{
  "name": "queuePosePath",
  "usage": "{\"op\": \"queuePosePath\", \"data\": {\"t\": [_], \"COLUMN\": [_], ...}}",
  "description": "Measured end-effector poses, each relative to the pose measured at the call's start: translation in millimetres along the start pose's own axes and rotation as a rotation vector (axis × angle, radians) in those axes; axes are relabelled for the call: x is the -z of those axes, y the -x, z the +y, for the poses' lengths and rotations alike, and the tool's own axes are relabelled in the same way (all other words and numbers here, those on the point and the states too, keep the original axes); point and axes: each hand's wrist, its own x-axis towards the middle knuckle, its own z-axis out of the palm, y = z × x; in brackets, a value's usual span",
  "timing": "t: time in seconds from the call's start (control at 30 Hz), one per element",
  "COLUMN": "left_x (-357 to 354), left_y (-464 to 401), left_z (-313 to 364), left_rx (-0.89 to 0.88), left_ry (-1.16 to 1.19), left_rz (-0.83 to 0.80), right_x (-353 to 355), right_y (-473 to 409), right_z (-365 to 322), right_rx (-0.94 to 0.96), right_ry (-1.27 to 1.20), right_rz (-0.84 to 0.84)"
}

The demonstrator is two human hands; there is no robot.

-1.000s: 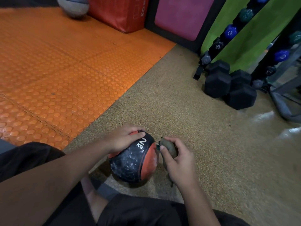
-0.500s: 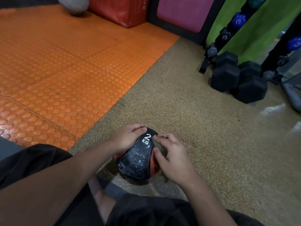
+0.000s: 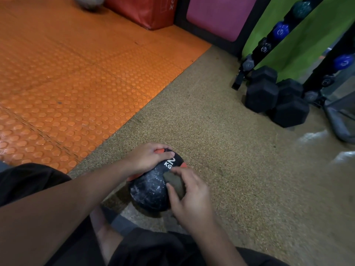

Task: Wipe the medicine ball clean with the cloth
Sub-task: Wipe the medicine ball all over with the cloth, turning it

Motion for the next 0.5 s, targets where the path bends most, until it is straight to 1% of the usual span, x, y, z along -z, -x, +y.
{"op": "queuePosePath", "data": {"t": [0.07,0.1,0.2,0.27,0.3,0.4,0.43,0.47,0.5], "left_x": [-1.1,-0.8,-1.9,-3.0,-2.8,-1.5,-1.4,-2.1,-3.1], "left_y": [1.0,3.1,7.5,7.3,6.6,5.3,5.1,5.6,7.2], "left_z": [0.8,1.1,5.5,6.5,7.9,11.7,11.6,11.0,10.7], "left_rx": [-0.031,-0.043,-0.042,-0.033,-0.027,-0.04,-0.048,-0.058,-0.064], "left_ry": [-0.033,-0.062,-0.149,-0.174,-0.164,-0.113,-0.118,-0.13,-0.148], "left_rz": [0.0,0.0,-0.032,-0.042,-0.041,-0.035,-0.046,-0.054,-0.062], "right_x": [-0.7,-0.4,1.0,-0.4,-1.3,0.4,2.5,4.8,6.4], "right_y": [-5.3,-12.2,-36.3,-39.2,-34.6,-7.7,-2.4,-3.2,-8.8], "right_z": [6.1,9.5,25.3,27.9,24.5,6.2,4.3,6.1,11.6], "right_rx": [0.013,-0.018,-0.213,-0.273,-0.248,-0.05,-0.01,-0.005,-0.041], "right_ry": [-0.021,-0.036,-0.046,-0.056,-0.047,-0.015,-0.013,-0.014,-0.015], "right_rz": [0.039,0.062,0.118,0.132,0.125,0.041,0.01,-0.003,0.01]}}
